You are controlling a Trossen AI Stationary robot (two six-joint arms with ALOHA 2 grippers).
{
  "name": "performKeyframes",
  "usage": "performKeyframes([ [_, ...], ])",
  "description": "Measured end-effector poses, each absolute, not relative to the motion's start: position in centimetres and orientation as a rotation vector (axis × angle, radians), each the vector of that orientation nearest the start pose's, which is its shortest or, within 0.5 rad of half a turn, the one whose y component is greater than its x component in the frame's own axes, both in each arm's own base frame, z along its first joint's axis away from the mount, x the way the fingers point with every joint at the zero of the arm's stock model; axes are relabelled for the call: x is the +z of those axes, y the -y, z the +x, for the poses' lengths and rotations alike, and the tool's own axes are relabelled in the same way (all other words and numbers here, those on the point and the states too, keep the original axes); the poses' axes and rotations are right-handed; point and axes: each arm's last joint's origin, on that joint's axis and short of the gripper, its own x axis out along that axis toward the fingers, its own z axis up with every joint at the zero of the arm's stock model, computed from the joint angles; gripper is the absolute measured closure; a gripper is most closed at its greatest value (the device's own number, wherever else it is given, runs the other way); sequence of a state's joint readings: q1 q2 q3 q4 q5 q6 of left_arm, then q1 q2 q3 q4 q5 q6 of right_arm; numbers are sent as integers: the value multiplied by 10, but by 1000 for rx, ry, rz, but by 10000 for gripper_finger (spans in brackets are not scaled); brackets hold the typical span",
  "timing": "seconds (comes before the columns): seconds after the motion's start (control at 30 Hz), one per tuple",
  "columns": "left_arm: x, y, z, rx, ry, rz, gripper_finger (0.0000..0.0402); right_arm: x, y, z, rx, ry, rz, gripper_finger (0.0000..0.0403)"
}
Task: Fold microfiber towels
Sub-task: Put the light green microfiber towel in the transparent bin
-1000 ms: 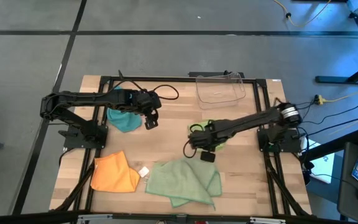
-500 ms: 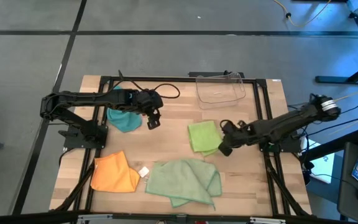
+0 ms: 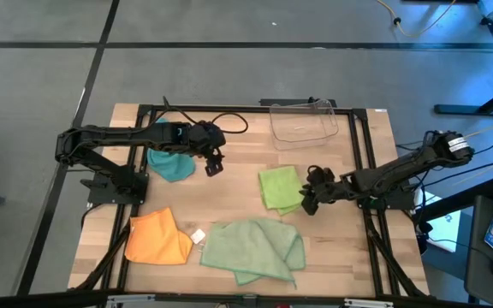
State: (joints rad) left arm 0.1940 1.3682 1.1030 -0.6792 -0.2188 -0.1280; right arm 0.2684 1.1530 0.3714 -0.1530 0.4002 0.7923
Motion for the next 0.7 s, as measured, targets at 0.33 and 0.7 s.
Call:
performKeyframes([
  [0.33, 281, -60, 273, 442, -877, -106, 166, 139, -39, 182, -423, -784, 376, 285],
  [0.7, 281, -60, 272, 442, -879, -106, 166, 137, -38, 181, -417, -831, 536, 172],
])
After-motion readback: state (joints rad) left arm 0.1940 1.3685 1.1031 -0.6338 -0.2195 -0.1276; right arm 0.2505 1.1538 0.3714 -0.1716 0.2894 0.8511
